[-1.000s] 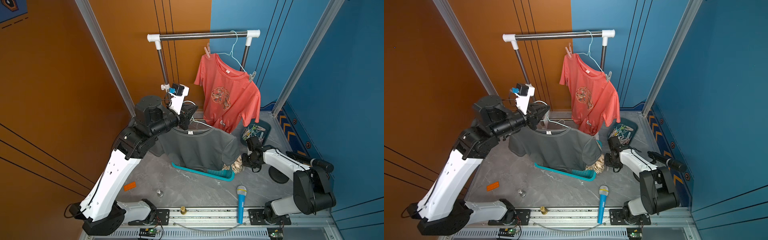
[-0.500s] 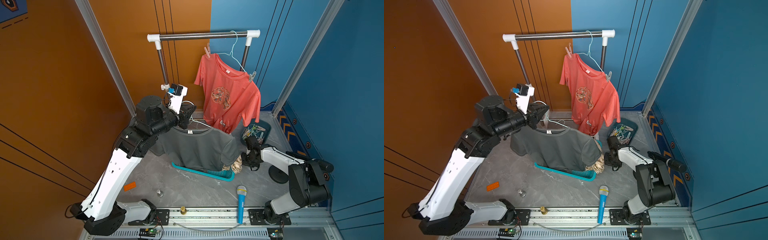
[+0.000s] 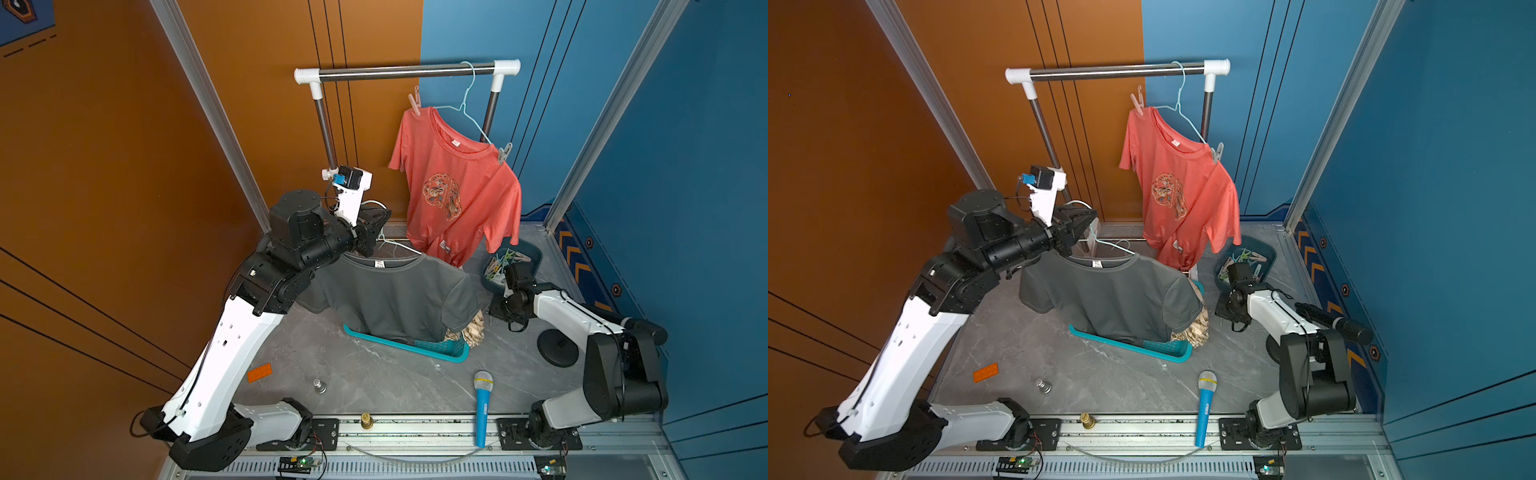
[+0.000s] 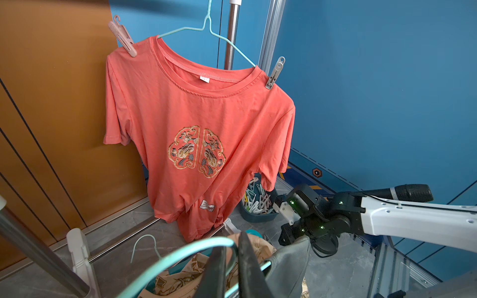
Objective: Use clothespins to secure the t-shirt on both sides of the hanger
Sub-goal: Adjust the clothespin at the center of the board.
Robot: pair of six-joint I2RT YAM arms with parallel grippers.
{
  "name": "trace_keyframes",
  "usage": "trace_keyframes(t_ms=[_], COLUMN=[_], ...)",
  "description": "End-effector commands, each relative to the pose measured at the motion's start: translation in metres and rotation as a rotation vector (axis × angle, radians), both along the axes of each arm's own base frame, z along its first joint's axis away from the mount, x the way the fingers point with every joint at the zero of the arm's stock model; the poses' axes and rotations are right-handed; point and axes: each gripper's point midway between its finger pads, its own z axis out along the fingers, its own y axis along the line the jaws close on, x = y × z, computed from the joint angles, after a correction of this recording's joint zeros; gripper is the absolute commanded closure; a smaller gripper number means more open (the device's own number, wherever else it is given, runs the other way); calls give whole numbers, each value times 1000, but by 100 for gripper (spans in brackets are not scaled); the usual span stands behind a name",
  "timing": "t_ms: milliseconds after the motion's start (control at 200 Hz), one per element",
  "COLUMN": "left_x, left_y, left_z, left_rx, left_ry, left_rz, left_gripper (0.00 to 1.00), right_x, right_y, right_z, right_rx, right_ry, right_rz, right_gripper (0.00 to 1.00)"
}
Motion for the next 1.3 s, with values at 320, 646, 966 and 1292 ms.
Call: trace_keyframes(t_ms=[320, 646, 966, 1292], left_x=[-3, -4, -6, -6], left_y=[7, 8, 10, 11], left_z=[10, 10, 9, 11], left_rx=[-38, -46, -50, -59], left_ry=[-22, -22, -26, -27], left_rz=[2, 2, 4, 2], left_gripper=[87, 87, 87, 87], right_x=[54, 32, -31, -40], right_y=[18, -9, -23, -11], right_z=[-13, -24, -23, 4], right_rx=[-12, -98, -85, -34], right_ry=[-11, 41, 79, 32], right_rz=[28, -16, -73, -26], right_gripper=[100, 100, 100, 47])
